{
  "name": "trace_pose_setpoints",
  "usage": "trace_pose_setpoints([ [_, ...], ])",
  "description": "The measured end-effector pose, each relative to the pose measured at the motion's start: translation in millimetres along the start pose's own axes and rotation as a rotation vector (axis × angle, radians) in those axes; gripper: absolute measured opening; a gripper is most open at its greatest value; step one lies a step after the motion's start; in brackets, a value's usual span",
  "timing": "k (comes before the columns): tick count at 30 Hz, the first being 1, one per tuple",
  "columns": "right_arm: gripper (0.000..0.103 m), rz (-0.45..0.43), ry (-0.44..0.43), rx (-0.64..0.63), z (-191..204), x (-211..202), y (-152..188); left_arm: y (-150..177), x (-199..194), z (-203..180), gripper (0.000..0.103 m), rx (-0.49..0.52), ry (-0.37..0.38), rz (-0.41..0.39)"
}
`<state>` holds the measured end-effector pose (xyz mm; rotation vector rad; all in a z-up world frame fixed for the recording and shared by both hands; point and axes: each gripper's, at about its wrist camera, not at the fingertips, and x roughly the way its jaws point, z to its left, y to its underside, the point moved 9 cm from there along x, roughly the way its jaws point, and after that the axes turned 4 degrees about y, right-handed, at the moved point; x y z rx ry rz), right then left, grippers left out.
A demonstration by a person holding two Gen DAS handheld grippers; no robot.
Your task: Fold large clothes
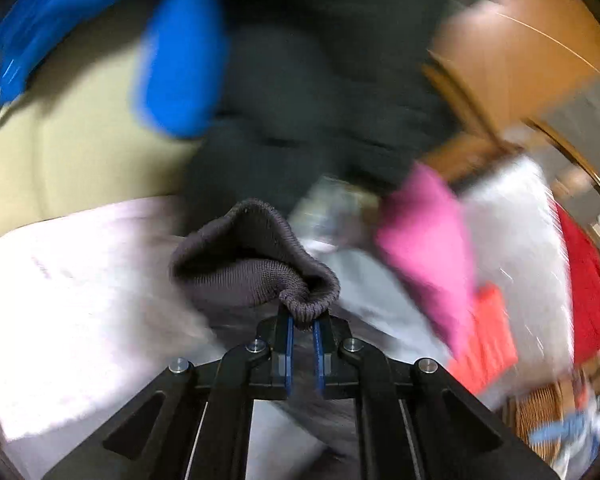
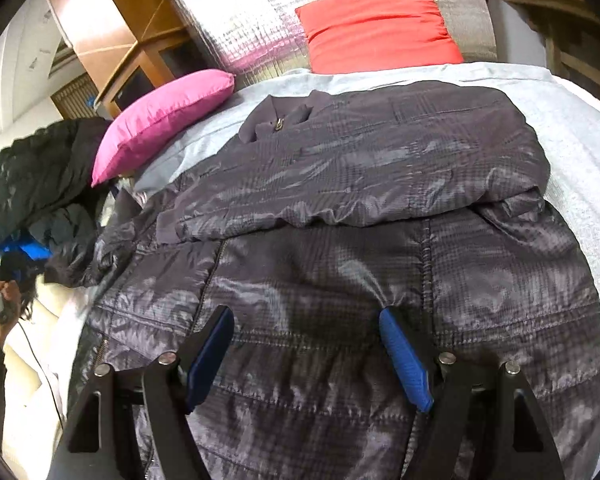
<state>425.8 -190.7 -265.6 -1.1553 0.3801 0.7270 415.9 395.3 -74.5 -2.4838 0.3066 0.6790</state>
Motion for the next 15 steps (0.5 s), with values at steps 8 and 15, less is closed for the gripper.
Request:
trace_pose_setpoints([
  [8, 0.078, -0.053, -0.064, 0.090, -9.8, -26.4, -1.3, 122.9, 11.5, -216.7, 0.008, 0.236, 0.253, 0.158],
  [15, 0.078, -0.113, -0.114, 0.187, -34.8, -59.0, -11.2, 279.0, 78.8, -318.5, 0.009, 0.360, 0.305, 0.353],
])
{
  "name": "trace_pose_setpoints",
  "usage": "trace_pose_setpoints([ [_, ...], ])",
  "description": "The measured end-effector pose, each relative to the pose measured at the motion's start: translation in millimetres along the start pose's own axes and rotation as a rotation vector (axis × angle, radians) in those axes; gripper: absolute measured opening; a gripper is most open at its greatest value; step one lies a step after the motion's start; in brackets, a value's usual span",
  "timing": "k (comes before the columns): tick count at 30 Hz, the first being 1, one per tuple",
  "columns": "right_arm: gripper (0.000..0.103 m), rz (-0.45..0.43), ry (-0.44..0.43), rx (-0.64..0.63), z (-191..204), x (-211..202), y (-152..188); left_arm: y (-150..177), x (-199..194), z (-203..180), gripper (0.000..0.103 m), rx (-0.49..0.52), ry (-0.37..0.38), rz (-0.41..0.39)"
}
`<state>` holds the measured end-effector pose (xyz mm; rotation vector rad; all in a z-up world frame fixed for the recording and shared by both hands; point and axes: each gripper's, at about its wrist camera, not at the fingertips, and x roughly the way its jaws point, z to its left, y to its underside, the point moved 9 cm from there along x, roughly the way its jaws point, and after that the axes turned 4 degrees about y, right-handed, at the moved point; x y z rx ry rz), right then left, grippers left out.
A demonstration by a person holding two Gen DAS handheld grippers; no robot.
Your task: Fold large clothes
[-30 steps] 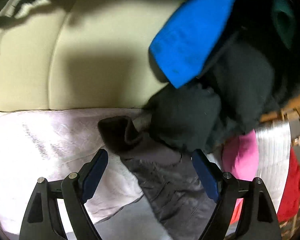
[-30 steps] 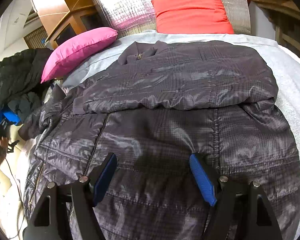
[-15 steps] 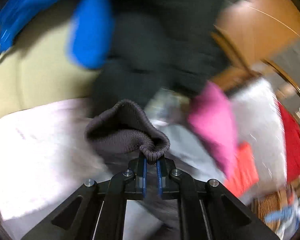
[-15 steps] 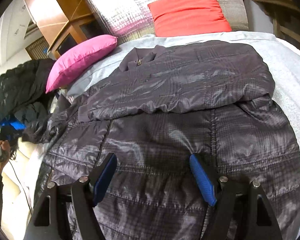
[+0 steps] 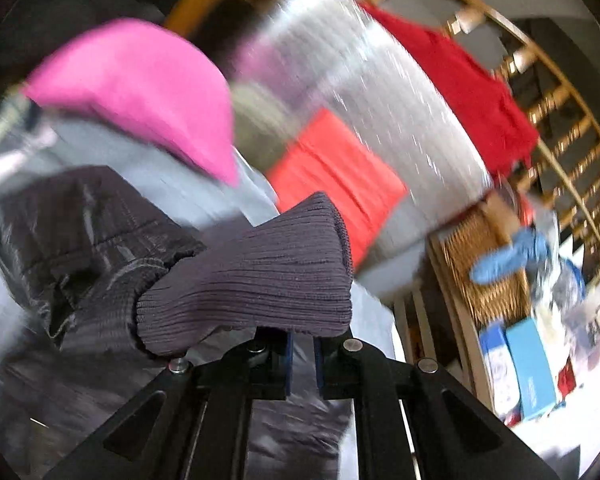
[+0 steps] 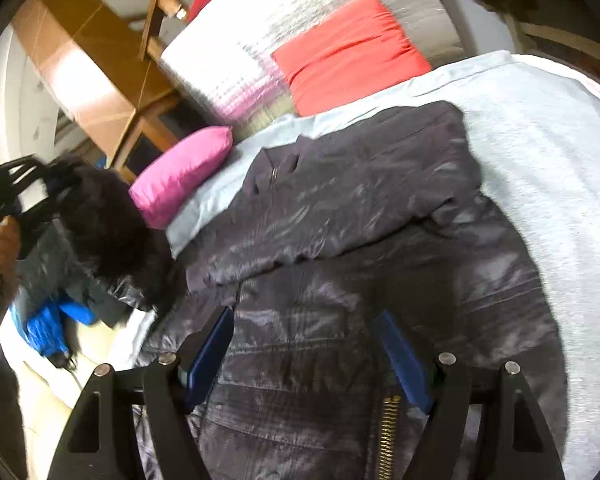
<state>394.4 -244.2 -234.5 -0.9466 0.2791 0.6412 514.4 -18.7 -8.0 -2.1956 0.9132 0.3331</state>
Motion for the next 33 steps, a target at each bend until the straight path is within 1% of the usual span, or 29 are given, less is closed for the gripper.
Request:
trace_pose_setpoints([
  [1, 0.078, -0.005, -0.005, 0.015, -4.4, -4.1, -2.6, 9.8, 12.2, -5.7, 0.009, 0.017, -0.001, 0.020],
  [2, 0.079, -0.007, -0.007, 0.027, -7.9, -6.5, -4.6, 26.4, 28.8, -11.1, 0.009, 0.038, -0.016, 0.040],
  [3, 0.079, -0.008, -0.009, 0.046, -13.4, -9.2, -6.8, 41.1, 37.9, -13.4, 0.013, 0.041, -0.028, 0.060],
  [4, 0.079, -0.007, -0.009, 0.063, -17.7, -11.1, -8.0, 54.4, 50.8, -10.3, 0.017, 0.042, -0.035, 0.100],
  [5, 0.081, -0.008, -0.009, 0.088, -24.1, -13.5, -11.0, 67.8, 65.3, -7.3, 0.026, 0.037, -0.039, 0.146],
  [6, 0.082, -0.011, -0.012, 0.108, -29.0, -15.4, -12.5, 75.7, 79.9, -4.0, 0.038, 0.028, -0.049, 0.181],
  [7, 0.083, -0.012, -0.016, 0.131, -34.7, -17.1, -13.8, 87.6, 87.5, 0.6, 0.041, 0.021, -0.055, 0.226],
  [8, 0.083, -0.011, -0.018, 0.146, -38.3, -17.5, -14.2, 99.0, 94.9, 4.0, 0.041, 0.007, -0.045, 0.268],
  [9, 0.083, -0.007, -0.020, 0.168, -43.7, -17.7, -14.8, 106.1, 96.6, 4.4, 0.041, 0.010, -0.024, 0.292],
  [10, 0.083, -0.001, -0.021, 0.189, -47.9, -17.4, -15.0, 107.9, 92.3, 4.7, 0.041, 0.037, -0.017, 0.298],
  [11, 0.083, 0.001, -0.026, 0.206, -50.0, -16.8, -13.7, 105.6, 92.3, 0.9, 0.041, 0.059, -0.016, 0.297],
  [14, 0.083, 0.016, -0.056, 0.257, -49.8, -11.4, -15.7, 97.3, 67.4, 9.2, 0.051, 0.108, 0.015, 0.289],
  [16, 0.083, 0.022, -0.090, 0.269, -38.5, -6.0, -19.5, 85.0, 39.3, 23.7, 0.059, 0.129, 0.021, 0.242],
  [17, 0.083, 0.028, -0.100, 0.266, -31.7, -2.2, -20.4, 82.8, 34.5, 30.2, 0.062, 0.136, 0.005, 0.217],
  [18, 0.083, 0.034, -0.123, 0.258, -20.8, 2.1, -23.1, 74.9, 30.5, 43.6, 0.063, 0.137, -0.015, 0.195],
  [19, 0.083, 0.042, -0.143, 0.251, -10.4, 7.8, -25.8, 68.3, 18.3, 53.3, 0.063, 0.126, -0.021, 0.179],
  [20, 0.083, 0.055, -0.155, 0.253, -1.4, 14.4, -26.7, 62.0, 9.5, 71.0, 0.064, 0.100, -0.024, 0.173],
  [22, 0.083, 0.077, -0.201, 0.267, 17.5, 29.8, -32.4, 55.7, -0.6, 94.6, 0.064, 0.059, -0.040, 0.166],
  [23, 0.083, 0.082, -0.202, 0.272, 23.3, 37.0, -32.4, 51.9, -5.6, 110.5, 0.064, 0.040, -0.057, 0.157],
  [25, 0.083, 0.093, -0.175, 0.301, 26.3, 53.4, -35.9, 47.2, -10.6, 139.4, 0.064, 0.009, -0.096, 0.147],
  [27, 0.083, 0.107, -0.171, 0.326, 27.5, 65.8, -36.9, 47.5, -10.6, 160.0, 0.064, -0.034, -0.115, 0.154],
  [29, 0.083, 0.105, -0.164, 0.378, 23.2, 72.1, -37.4, 51.3, -5.8, 176.9, 0.064, -0.065, -0.126, 0.163],
  [31, 0.083, 0.118, -0.173, 0.450, 18.8, 75.8, -32.2, 55.9, 0.3, 188.4, 0.064, -0.085, -0.131, 0.170],
  [33, 0.083, 0.133, -0.182, 0.485, 17.9, 78.7, -26.9, 58.6, 7.5, 194.3, 0.064, -0.102, -0.132, 0.180],
])
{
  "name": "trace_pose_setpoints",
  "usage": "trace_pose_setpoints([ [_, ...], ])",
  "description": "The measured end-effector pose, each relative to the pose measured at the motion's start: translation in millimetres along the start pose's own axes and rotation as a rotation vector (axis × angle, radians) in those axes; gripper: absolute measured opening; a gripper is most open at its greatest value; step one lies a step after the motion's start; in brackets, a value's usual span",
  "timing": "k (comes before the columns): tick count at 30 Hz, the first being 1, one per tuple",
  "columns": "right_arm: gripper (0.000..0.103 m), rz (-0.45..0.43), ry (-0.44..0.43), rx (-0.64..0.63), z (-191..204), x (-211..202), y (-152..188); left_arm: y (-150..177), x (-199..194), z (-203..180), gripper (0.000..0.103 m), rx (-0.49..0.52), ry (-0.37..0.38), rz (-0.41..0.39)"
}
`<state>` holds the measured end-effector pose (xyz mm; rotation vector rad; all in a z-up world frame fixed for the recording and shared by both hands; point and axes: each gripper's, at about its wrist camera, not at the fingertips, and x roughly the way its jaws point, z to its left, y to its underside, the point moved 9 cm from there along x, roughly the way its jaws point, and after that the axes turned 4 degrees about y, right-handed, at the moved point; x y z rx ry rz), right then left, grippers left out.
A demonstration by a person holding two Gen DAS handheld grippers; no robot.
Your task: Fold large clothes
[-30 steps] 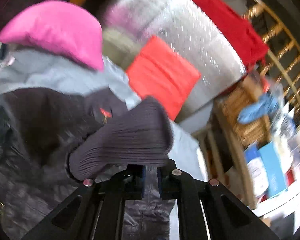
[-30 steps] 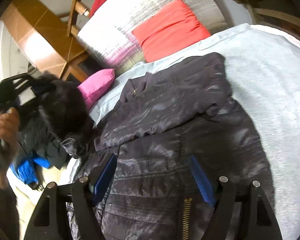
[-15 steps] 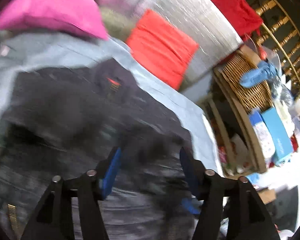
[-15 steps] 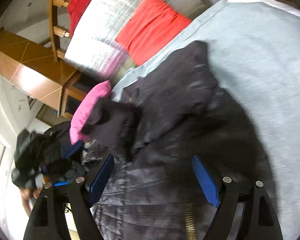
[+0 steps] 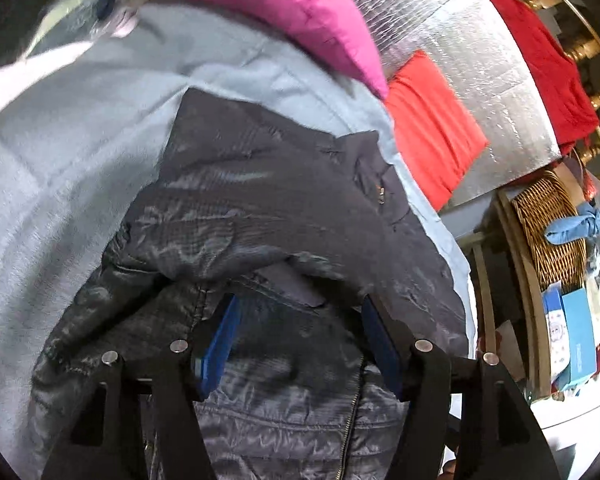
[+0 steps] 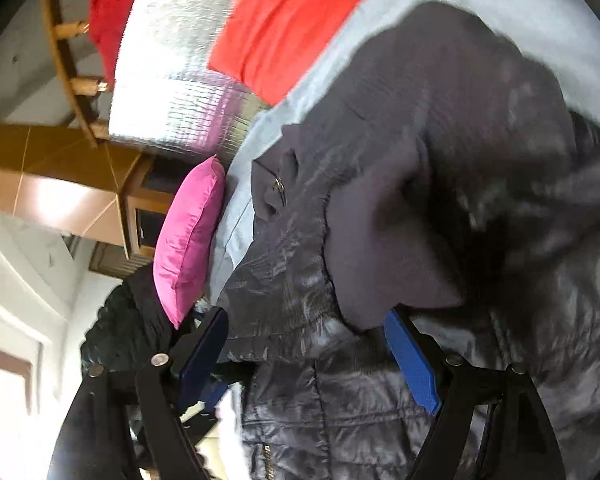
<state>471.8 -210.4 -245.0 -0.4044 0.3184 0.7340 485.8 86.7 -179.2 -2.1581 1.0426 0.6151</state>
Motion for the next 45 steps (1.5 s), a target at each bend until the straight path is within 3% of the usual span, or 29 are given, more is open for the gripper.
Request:
trace_pose_setpoints([
  [2, 0.083, -0.003, 0.023, 0.037, -7.4, 3.8, -0.9, 0.9, 5.1, 2.8, 0.064, -0.019, 0.006, 0.003],
  [5, 0.083, 0.000, 0.021, 0.195, -23.2, 3.7, 4.6, -0.8, 4.7, 4.2, 0.064, -0.024, 0.010, -0.008],
  [10, 0.081, -0.020, 0.020, 0.212, -26.4, 14.0, -1.6, -6.6, 6.6, 8.8, 0.064, -0.063, 0.019, -0.023],
  [13, 0.018, -0.004, 0.086, 0.193, -29.1, 23.6, -8.7, -10.7, 8.2, 10.5, 0.064, -0.073, 0.014, -0.030],
  [14, 0.015, -0.012, 0.115, 0.156, -25.8, 22.1, -9.2, -12.5, 9.6, 11.9, 0.064, -0.079, 0.012, -0.029],
  [16, 0.013, -0.053, 0.182, 0.016, -7.5, 11.9, -13.4, -14.4, 12.3, 12.5, 0.064, -0.078, 0.012, -0.027],
  [20, 0.012, -0.158, 0.289, -0.364, 69.7, -12.1, -24.5, -11.6, 16.8, 15.3, 0.064, -0.078, 0.015, -0.014],
  [23, 0.012, -0.314, 0.402, -0.671, 124.9, -30.4, -41.1, -5.7, 19.5, 8.7, 0.064, -0.037, 0.039, 0.008],
  [25, 0.012, -0.356, 0.443, -0.787, 143.2, -32.7, -47.9, -3.8, 20.7, 5.8, 0.064, -0.002, 0.027, 0.004],
  [28, 0.012, -0.359, 0.519, -0.835, 129.2, -23.9, -56.0, -3.0, 25.1, 7.0, 0.064, -0.004, 0.020, 0.011],
  [33, 0.012, -0.273, 0.603, -0.736, 51.0, 2.0, -64.9, 5.3, 22.8, 13.4, 0.064, -0.041, 0.011, 0.046],
  [37, 0.012, -0.263, 0.572, -0.682, 35.1, 2.4, -71.5, 9.5, 3.3, 8.9, 0.064, -0.059, 0.055, 0.036],
  [40, 0.012, -0.274, 0.532, -0.657, 42.6, -3.7, -75.1, 0.2, 1.7, 14.4, 0.067, -0.071, 0.032, 0.001],
  [41, 0.012, -0.283, 0.517, -0.661, 49.8, -5.5, -74.4, -3.5, 7.2, 22.0, 0.065, -0.105, 0.019, 0.004],
  [43, 0.012, -0.301, 0.487, -0.685, 67.7, -12.0, -69.3, -9.6, 15.7, 32.4, 0.028, -0.147, 0.009, -0.001],
  [44, 0.012, -0.317, 0.476, -0.704, 77.6, -15.8, -64.5, -10.1, 17.9, 36.5, 0.015, -0.143, -0.011, 0.005],
  [45, 0.012, -0.340, 0.469, -0.728, 86.6, -21.5, -62.8, -11.5, 20.1, 39.8, 0.014, -0.154, -0.001, -0.002],
])
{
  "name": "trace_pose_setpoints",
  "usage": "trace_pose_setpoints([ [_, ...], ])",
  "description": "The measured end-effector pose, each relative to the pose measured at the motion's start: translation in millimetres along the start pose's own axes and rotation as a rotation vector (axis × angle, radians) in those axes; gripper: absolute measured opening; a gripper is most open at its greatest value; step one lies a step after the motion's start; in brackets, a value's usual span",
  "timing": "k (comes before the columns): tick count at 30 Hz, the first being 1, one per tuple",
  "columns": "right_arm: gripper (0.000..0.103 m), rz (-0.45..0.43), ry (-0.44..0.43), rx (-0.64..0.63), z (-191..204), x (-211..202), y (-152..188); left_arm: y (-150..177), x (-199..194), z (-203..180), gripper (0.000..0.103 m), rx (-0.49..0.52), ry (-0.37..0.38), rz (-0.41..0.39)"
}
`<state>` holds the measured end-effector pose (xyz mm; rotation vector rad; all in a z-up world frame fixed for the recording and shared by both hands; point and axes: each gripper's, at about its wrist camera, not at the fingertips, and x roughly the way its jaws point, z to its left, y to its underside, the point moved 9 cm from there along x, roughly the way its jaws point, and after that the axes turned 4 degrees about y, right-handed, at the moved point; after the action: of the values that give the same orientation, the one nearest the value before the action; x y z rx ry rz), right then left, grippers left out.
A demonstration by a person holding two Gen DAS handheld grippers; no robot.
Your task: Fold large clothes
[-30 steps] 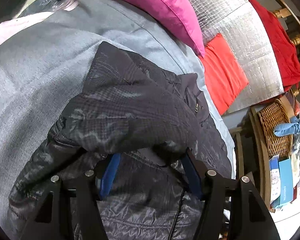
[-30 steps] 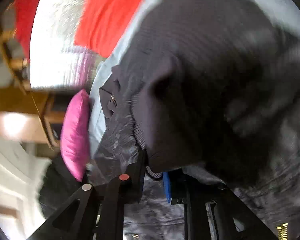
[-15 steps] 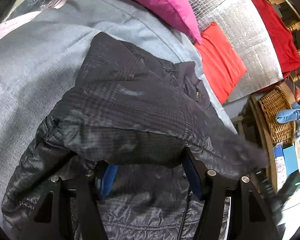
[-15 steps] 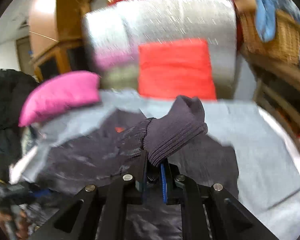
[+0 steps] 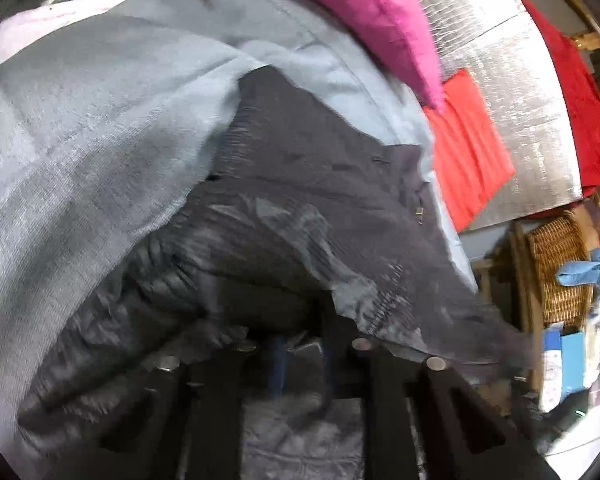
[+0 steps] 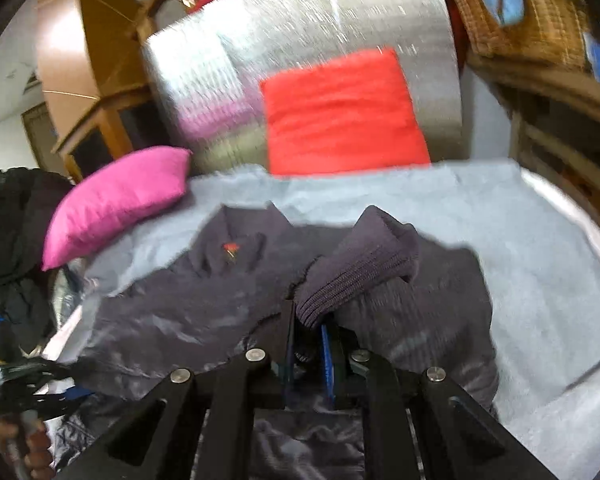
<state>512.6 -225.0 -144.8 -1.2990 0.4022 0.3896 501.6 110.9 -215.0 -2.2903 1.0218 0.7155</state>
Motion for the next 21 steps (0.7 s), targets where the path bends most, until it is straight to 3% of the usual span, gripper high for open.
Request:
trace_pose_setpoints([
  [4, 0.012, -0.055, 0.032, -0.051, 1.1, -8.6, -7.0, 2.8, 4.8, 0.2, 0.011, 0.029, 0.003, -0.013],
  [7, 0.012, 0.046, 0.112, -0.054, -18.9, 25.4, 25.6, 14.8, 20.4, 7.7, 0.017, 0.028, -0.042, 0.076],
  [9, 0.012, 0.134, 0.117, 0.017, -37.4, 43.0, 51.2, 15.3, 16.3, 6.5, 0.023, 0.056, -0.035, 0.068],
  [11, 0.012, 0.163, 0.103, 0.072, -48.3, 49.0, 63.2, 14.4, 7.7, 4.0, 0.025, 0.089, -0.042, 0.049],
  [15, 0.012, 0.138, 0.082, 0.083, -43.5, 43.9, 50.9, 4.6, -5.1, -1.2, 0.025, 0.132, -0.046, -0.001],
  [18, 0.012, 0.072, 0.060, 0.069, -34.2, 27.9, 34.2, 0.3, 5.9, 10.7, 0.027, 0.114, -0.082, 0.016],
  [21, 0.012, 0.129, 0.106, 0.017, -36.7, 43.7, 43.6, 1.5, 11.3, 14.1, 0.027, 0.089, -0.071, 0.028],
])
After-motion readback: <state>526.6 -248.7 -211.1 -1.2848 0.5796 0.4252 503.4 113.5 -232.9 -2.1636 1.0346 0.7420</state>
